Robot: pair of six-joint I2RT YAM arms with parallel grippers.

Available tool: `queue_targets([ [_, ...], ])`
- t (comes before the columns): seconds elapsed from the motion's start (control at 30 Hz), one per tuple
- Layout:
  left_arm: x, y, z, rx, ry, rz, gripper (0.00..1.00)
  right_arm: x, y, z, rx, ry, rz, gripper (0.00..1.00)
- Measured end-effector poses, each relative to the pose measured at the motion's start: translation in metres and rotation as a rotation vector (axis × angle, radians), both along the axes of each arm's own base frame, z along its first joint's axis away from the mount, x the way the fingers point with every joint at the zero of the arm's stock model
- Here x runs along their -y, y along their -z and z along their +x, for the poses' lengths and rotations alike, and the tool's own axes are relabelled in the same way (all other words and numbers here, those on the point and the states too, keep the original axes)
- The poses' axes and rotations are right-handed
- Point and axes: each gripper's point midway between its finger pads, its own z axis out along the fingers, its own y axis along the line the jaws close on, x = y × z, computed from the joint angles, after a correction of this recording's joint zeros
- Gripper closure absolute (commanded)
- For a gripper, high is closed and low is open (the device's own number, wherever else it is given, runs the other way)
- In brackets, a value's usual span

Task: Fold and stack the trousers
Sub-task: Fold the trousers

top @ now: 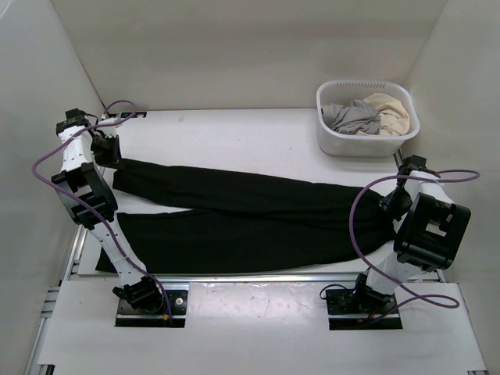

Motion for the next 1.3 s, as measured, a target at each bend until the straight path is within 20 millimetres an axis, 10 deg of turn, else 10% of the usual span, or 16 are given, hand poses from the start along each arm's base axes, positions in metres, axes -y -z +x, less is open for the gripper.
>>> queue_targets([
  [0.8, -0.017, -0.030, 0.005, 0.078, -0.033, -0.026, 0.86, 0.025, -0.086, 0.048, 0.231, 0.080, -0.028, 1.00],
  [1.1, -0.018, -0.020, -0.042, -0.045, -0.039, -0.070, 0.86, 0.032, -0.097, 0.034, 0.251, 0.120, 0.004, 1.00],
  [1.3, -0.023, -0.041, -0.109, -0.128, -0.043, 0.061, 0.86, 0.033, -0.092, 0.008, 0.236, 0.151, 0.042, 1.00],
])
